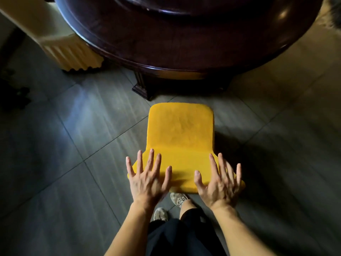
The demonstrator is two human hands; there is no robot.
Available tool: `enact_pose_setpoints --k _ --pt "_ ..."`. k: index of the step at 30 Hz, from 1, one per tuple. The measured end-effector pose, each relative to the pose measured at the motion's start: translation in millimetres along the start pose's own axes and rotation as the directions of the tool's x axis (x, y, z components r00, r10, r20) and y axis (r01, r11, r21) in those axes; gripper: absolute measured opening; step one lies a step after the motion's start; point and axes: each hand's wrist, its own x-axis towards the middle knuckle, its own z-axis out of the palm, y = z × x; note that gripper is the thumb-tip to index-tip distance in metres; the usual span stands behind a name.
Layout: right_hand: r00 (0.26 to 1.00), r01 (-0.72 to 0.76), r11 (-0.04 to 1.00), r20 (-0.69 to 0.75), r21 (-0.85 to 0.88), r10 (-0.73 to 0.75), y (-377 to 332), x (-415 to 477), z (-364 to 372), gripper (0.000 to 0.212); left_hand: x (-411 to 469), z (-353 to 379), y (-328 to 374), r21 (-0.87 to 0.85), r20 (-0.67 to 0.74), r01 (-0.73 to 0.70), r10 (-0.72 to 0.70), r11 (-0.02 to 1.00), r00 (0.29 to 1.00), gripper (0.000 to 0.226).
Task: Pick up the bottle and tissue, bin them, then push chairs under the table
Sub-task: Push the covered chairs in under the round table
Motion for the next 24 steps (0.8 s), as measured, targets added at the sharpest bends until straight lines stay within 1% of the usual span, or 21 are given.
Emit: enact_pose_setpoints --k 3,6,9,16,19,24 --pt "0.999 -0.003 1.000 -0.043 -0.028 0.002 2 3 6 0.079 4 9 -2 -0.037 -0.079 -0.035 0.032 0.999 0.996 0.060" --pt "0.998 -0.003 0.999 -0.059 -0.044 0.000 -1 8 9 0.078 10 13 -5 -0.058 -0.123 -0.061 0.053 0.996 0.991 0.060" --pt "0.999 -0.015 0.997 -0.040 -0.070 0.012 -8 16 10 0.079 23 12 -9 -0.047 -0.132 -0.080 0.073 0.996 0.989 0.061" --pt "0.996 0.002 0.997 -0.085 -0.081 -0.009 -23 58 13 0.078 69 9 -9 -0.062 -0.125 -0.052 0.044 0.997 0.991 0.061" --pt "0.995 0.029 0.994 -0.095 -0.101 -0.039 -23 67 14 0.076 75 10 -10 -0.065 -0.130 -0.067 0.059 0.996 0.990 0.060" --pt "0.998 0.022 0.994 -0.060 -0.104 -0.028 -21 69 12 0.078 77 11 -8 -0.080 -0.165 -0.099 0.084 0.992 0.983 0.060"
